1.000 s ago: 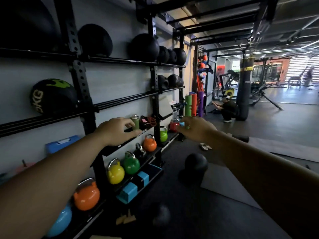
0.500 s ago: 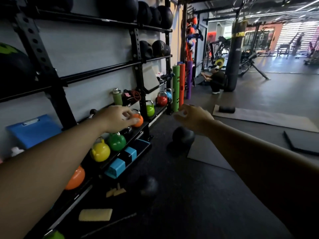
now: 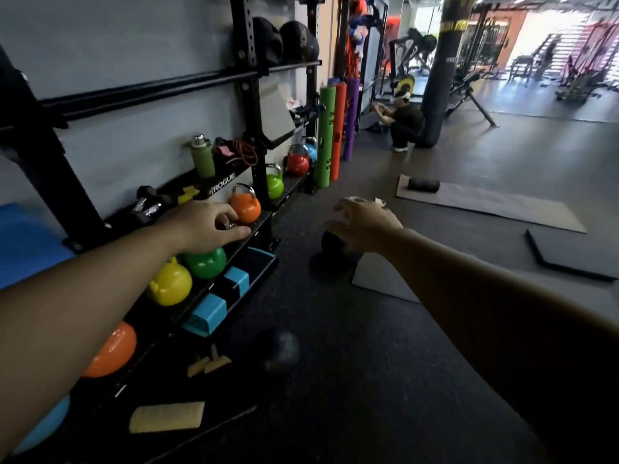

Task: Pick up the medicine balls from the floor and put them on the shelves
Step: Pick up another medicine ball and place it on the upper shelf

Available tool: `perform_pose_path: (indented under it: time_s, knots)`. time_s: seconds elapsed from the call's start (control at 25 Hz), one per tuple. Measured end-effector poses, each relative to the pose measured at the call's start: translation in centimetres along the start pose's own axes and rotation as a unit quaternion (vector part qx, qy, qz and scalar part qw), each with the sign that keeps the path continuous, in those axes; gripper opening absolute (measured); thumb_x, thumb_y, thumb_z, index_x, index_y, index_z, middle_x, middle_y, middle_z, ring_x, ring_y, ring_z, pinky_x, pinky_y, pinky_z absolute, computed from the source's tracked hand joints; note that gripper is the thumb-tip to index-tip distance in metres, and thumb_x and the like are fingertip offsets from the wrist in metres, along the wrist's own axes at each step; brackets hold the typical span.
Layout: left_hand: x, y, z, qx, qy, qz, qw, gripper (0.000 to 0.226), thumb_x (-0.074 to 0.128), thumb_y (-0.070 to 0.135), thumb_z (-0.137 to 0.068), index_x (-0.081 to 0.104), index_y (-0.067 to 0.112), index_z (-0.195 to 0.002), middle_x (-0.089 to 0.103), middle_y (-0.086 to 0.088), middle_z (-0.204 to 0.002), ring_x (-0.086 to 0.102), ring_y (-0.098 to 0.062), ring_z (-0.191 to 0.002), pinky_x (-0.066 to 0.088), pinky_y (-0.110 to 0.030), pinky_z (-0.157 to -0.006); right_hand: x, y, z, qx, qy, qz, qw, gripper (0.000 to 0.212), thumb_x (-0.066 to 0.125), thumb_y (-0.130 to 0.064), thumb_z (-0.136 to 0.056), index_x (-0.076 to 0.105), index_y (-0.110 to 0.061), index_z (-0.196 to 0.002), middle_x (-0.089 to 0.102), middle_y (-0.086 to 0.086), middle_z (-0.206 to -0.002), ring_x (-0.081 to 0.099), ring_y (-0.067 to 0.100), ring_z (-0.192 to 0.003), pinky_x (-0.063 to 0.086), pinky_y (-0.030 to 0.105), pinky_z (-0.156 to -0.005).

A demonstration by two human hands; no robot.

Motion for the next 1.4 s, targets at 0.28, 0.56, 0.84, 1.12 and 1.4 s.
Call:
perform_pose_path:
  time_s: [0.28,0.56,0.84,1.12,1.4]
  knots:
    - [7.9,-5.6,-7.9,-0.032,-0.054,0.046,0.997,0.068,0.063,0.078,-0.085,0.061,0.035,-0.137,0.066,0.012,-0.121,0.061,-0.016,-0.111,0.047,-0.037,-0.089,10.6,2.3,-6.7,0.024,-0.073,-0.018,0.997,0.064,0.052,-0.073,-0.092,0.054,-0.031,-0.139,0.059,0.006,-0.136,0.059,0.032,-0.118,0.049,0.050,-0.095]
    - [18.7,-12.4,-18.0,-0.141,-0.107,0.063,0.982,0.083,0.055,0.087,-0.078,0.056,0.036,-0.144,0.063,0.008,-0.136,0.062,-0.019,-0.116,0.051,-0.038,-0.095,24.2,7.3,-20.1,-0.015,-0.192,-0.003,0.981,0.068,0.047,-0.079,-0.090,0.049,-0.036,-0.143,0.057,0.002,-0.139,0.056,0.030,-0.122,0.046,0.047,-0.095]
    - [35.8,-23.8,-23.0,-0.249,-0.186,0.098,0.945,0.076,0.056,0.082,-0.086,0.053,0.038,-0.147,0.059,0.009,-0.141,0.058,-0.015,-0.115,0.048,-0.037,-0.089,43.7,8.0,-29.0,-0.044,-0.329,0.021,0.943,0.073,0.044,-0.079,-0.091,0.043,-0.036,-0.150,0.051,0.003,-0.150,0.049,0.031,-0.135,0.040,0.051,-0.107]
    - [62.8,-36.1,-25.5,-0.321,-0.239,0.161,0.902,0.087,0.050,0.091,-0.075,0.055,0.039,-0.144,0.057,0.009,-0.141,0.049,-0.023,-0.140,0.044,-0.052,-0.113,73.1,10.9,-28.5,-0.004,-0.402,-0.007,0.916,0.076,0.040,-0.080,-0.091,0.037,-0.037,-0.154,0.046,0.002,-0.154,0.047,0.030,-0.136,0.040,0.049,-0.106]
    - [87.2,-41.9,-27.3,-0.394,-0.205,0.257,0.858,0.118,0.042,0.103,-0.059,0.050,0.033,-0.154,0.049,-0.003,-0.155,0.051,-0.027,-0.139,0.043,-0.043,-0.112,95.5,14.9,-29.3,0.034,-0.376,-0.049,0.925,0.102,0.034,-0.100,-0.073,0.027,-0.042,-0.156,0.035,0.002,-0.158,0.039,0.036,-0.141,0.045,0.058,-0.104]
Point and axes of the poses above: each hand's wrist, its own z-axis away from the middle knuckle, its own x-axis out of the palm, y = z × x, the point moved 3 cm from there along -z, towards the middle knuckle
